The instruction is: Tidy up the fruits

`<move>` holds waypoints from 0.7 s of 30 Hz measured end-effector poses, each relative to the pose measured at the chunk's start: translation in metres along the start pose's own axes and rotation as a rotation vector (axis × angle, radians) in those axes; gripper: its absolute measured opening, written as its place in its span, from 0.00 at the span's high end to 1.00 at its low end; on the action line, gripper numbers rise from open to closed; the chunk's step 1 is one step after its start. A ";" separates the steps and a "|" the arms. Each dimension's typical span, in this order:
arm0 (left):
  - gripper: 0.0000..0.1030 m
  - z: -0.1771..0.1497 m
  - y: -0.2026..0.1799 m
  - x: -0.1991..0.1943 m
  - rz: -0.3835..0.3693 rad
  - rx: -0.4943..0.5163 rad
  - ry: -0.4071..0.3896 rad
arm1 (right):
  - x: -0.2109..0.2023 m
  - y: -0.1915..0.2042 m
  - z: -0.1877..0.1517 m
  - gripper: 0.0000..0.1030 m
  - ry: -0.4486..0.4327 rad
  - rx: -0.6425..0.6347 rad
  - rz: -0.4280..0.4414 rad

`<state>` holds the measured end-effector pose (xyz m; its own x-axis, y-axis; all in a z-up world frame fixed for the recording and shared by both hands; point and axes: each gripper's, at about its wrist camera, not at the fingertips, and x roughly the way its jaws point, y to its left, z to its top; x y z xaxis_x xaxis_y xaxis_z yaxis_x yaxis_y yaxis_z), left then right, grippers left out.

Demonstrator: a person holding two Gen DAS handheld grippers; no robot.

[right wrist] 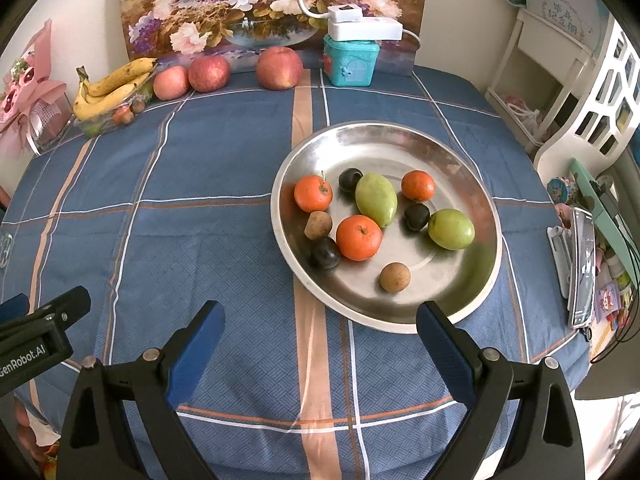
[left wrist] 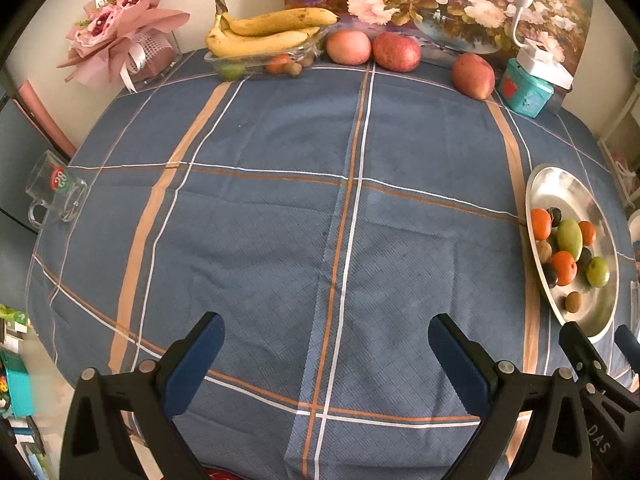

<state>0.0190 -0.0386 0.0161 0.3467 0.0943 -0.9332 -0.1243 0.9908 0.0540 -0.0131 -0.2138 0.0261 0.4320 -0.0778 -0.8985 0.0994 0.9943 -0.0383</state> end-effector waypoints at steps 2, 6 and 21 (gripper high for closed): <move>0.00 0.000 0.000 0.001 -0.002 -0.001 0.003 | 0.000 -0.001 0.000 0.06 0.003 0.002 0.001; 0.00 0.000 0.000 0.002 -0.001 0.002 0.008 | 0.002 -0.005 0.000 0.06 0.007 0.004 0.006; 0.00 -0.002 -0.002 0.005 0.004 0.011 0.018 | 0.004 -0.008 0.000 0.06 0.013 0.009 0.009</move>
<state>0.0193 -0.0401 0.0107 0.3298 0.0966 -0.9391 -0.1153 0.9914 0.0615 -0.0120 -0.2223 0.0229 0.4209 -0.0673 -0.9046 0.1039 0.9943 -0.0257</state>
